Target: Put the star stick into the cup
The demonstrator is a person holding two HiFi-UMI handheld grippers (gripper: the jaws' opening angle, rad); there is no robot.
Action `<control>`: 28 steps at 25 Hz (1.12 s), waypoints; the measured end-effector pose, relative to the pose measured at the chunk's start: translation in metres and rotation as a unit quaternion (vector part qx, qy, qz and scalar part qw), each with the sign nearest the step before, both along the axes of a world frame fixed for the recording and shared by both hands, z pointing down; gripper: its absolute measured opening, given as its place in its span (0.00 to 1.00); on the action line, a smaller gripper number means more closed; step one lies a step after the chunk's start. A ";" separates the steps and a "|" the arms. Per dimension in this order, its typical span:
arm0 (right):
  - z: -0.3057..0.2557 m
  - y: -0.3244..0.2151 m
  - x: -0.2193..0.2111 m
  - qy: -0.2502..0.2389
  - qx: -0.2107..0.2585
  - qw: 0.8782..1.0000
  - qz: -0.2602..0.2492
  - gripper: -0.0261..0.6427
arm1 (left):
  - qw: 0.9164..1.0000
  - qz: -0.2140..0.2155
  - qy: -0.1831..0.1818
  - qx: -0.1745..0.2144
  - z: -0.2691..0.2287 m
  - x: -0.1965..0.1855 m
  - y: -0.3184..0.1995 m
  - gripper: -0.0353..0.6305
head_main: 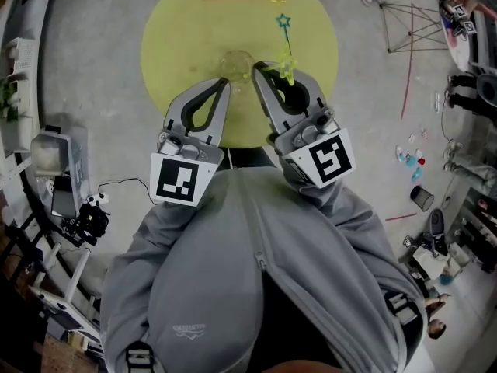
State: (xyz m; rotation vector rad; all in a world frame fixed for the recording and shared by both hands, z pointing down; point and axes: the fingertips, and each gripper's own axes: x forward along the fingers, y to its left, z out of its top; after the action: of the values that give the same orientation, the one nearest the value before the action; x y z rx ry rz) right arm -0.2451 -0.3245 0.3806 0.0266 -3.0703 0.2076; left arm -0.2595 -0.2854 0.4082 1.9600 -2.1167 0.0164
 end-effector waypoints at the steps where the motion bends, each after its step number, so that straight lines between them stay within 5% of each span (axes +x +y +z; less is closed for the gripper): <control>1: 0.005 -0.001 -0.002 -0.002 -0.003 1.000 0.000 0.09 | 1.000 0.002 0.004 -0.004 0.007 -0.001 -0.001 0.08; 17: 0.114 -0.019 -0.026 0.018 -0.034 0.999 0.022 0.09 | 0.998 0.030 0.032 -0.045 0.121 -0.009 -0.018 0.08; 28: 0.162 -0.051 -0.022 0.038 -0.049 0.997 0.039 0.09 | 0.997 0.043 0.016 -0.069 0.166 -0.008 -0.041 0.08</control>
State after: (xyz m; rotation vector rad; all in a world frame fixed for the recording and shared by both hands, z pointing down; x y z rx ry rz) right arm -0.2671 -0.3758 0.5423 0.1466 -2.9827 0.3526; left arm -0.2678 -0.3268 0.5745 1.9558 -1.9542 0.1424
